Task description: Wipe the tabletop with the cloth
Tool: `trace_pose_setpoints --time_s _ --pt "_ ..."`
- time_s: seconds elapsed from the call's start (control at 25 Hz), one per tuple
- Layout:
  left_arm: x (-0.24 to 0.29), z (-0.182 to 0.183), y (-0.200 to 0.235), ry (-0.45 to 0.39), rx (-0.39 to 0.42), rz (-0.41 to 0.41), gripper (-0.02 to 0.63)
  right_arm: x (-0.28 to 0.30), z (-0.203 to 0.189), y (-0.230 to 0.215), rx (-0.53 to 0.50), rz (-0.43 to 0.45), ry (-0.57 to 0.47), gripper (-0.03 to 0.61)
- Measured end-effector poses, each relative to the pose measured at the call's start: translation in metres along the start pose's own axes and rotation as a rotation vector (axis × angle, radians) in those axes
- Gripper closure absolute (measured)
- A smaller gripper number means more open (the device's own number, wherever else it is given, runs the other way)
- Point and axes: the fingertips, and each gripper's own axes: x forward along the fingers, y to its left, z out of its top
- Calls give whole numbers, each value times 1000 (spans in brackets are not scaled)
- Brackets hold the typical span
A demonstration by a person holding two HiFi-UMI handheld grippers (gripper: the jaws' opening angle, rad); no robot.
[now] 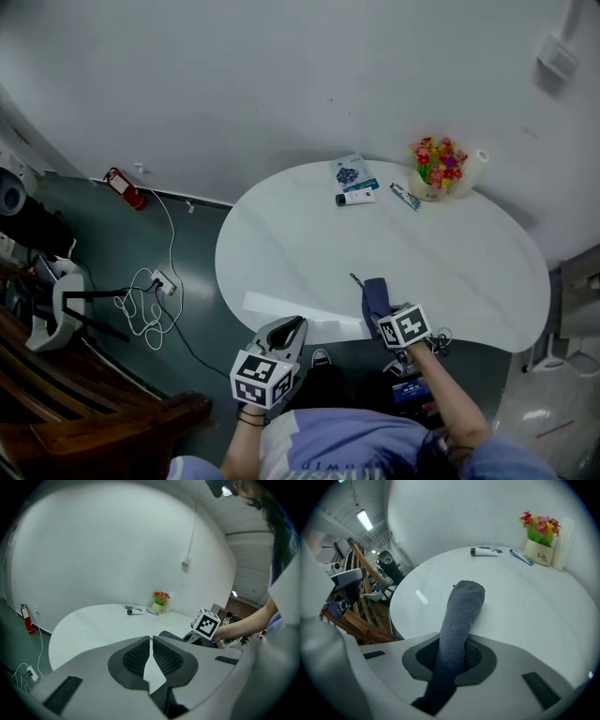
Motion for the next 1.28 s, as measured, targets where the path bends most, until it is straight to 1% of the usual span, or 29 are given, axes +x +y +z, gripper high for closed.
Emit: trace_pose_setpoints --time_s 0.16,0.32,0.64,0.8,1.04,1.28 --pt "38 13 -53 21 44 -71 594 -34 -27 -63 54 -53 -18 517" --pt "74 22 -107 45 83 -127 595 -68 -64 -134 147 -102 -32 517" --pt "147 24 -207 96 113 -209 595 -144 -163 -271 369 -217 -69 517" --pt "181 27 -255 98 133 -255 595 -182 -218 -329 471 -280 -81 517" --pt "216 27 -317 119 153 -335 595 -231 -296 -388 608 -372 -98 517" --pt "229 27 -356 132 193 -381 594 -267 -357 -419 734 -438 -126 517"
